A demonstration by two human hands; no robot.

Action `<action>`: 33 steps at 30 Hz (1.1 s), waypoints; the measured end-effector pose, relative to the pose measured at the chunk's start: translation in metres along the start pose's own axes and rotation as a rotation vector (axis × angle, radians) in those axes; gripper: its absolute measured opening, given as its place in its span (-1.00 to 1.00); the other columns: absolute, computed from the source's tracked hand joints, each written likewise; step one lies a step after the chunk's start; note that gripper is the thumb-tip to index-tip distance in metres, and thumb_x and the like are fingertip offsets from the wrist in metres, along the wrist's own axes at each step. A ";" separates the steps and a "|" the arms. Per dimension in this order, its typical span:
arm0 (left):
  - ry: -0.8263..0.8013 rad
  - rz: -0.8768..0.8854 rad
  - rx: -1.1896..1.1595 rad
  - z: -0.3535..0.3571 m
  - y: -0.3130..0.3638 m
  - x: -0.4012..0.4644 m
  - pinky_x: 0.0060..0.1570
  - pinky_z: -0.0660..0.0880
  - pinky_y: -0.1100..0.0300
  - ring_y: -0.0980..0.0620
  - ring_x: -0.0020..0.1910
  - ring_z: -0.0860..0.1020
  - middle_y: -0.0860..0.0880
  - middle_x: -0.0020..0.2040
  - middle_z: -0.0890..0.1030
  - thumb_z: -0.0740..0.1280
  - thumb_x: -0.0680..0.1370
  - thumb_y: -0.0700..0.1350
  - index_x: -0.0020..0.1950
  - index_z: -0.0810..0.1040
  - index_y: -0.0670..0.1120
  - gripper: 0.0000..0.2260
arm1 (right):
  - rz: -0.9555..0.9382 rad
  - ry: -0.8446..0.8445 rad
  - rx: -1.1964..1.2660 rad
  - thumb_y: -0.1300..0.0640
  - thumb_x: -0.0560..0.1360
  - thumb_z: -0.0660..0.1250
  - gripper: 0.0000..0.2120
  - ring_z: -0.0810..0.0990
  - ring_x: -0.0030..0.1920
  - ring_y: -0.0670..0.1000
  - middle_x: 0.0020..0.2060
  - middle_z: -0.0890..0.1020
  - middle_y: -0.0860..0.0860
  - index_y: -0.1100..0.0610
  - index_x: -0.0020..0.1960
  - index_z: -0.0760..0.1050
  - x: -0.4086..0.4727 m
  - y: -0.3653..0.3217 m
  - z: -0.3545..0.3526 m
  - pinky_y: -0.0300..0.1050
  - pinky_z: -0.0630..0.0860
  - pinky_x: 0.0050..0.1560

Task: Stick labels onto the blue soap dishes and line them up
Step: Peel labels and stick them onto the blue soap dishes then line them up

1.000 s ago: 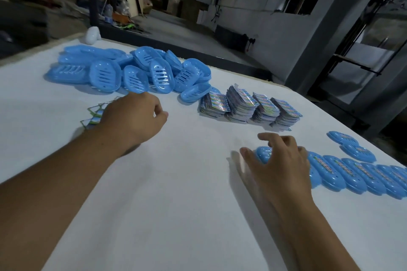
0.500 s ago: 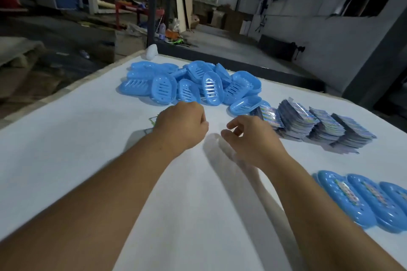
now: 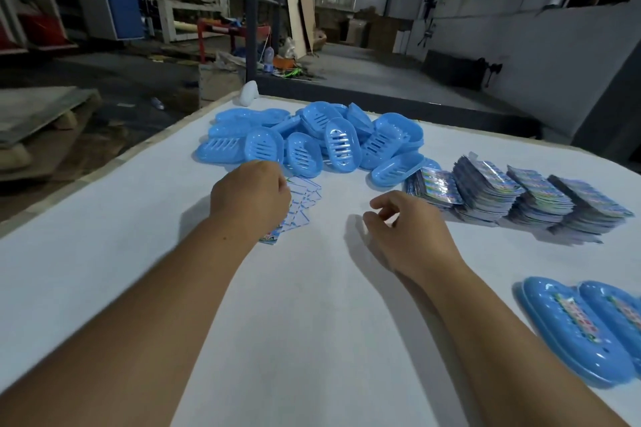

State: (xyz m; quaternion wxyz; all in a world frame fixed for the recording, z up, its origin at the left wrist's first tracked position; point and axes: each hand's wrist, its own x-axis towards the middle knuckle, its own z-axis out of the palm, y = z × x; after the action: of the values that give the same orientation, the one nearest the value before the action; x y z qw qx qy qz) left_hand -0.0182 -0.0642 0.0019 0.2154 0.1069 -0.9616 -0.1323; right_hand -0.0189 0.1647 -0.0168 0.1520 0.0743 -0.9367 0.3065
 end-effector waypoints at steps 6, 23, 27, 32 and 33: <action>0.004 0.025 -0.006 0.005 0.004 0.000 -0.21 0.37 0.13 0.04 -0.13 0.49 0.08 -0.11 0.55 0.28 0.61 0.07 -0.02 0.56 0.08 -0.89 | -0.052 0.013 -0.070 -0.02 0.58 0.29 -0.54 0.53 0.26 0.05 0.40 0.46 -0.06 0.02 0.45 0.41 0.021 0.000 0.007 -0.07 0.41 0.21; 0.051 0.117 -0.110 0.008 0.010 0.001 -0.06 0.54 0.11 0.05 0.00 0.57 0.10 0.05 0.57 0.40 0.57 0.09 0.16 0.52 0.13 -0.80 | -0.024 0.173 -0.306 0.09 0.61 0.25 -0.75 0.54 0.07 0.22 0.11 0.54 0.15 0.23 0.19 0.52 0.039 -0.004 -0.007 -0.02 0.34 -0.11; 0.042 0.347 -0.260 0.010 0.017 -0.007 0.16 0.45 0.10 0.06 0.24 0.45 0.12 0.32 0.43 0.50 0.42 0.20 0.39 0.35 0.16 -0.40 | -0.071 0.227 -0.102 -0.02 0.61 0.27 -0.76 0.51 -0.18 0.11 -0.20 0.58 0.02 0.16 -0.06 0.49 0.027 -0.013 -0.020 -0.02 0.33 -0.26; -0.005 0.463 -0.263 0.007 0.029 -0.015 0.41 0.30 0.04 0.10 0.47 0.24 0.18 0.56 0.20 0.53 0.33 0.32 0.57 0.06 0.21 -0.04 | 0.181 -0.015 0.647 0.02 0.61 0.33 -0.70 0.59 -0.37 -0.02 -0.40 0.66 0.04 0.29 -0.04 0.59 0.019 -0.024 -0.028 0.02 0.58 -0.17; -0.017 0.473 -0.271 0.007 0.030 -0.015 0.40 0.31 0.05 0.11 0.46 0.24 0.18 0.55 0.21 0.53 0.33 0.33 0.58 0.06 0.19 -0.04 | 0.238 -0.065 0.772 0.06 0.61 0.35 -0.74 0.57 -0.39 -0.03 -0.40 0.63 0.06 0.27 -0.04 0.61 0.020 -0.025 -0.030 -0.04 0.57 -0.22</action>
State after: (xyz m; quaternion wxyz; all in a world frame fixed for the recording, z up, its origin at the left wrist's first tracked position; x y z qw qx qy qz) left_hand -0.0120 -0.0309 -0.0012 0.2444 -0.1515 -0.9352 -0.2068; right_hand -0.0245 0.1617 0.0263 0.0468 0.0266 -0.7592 0.6487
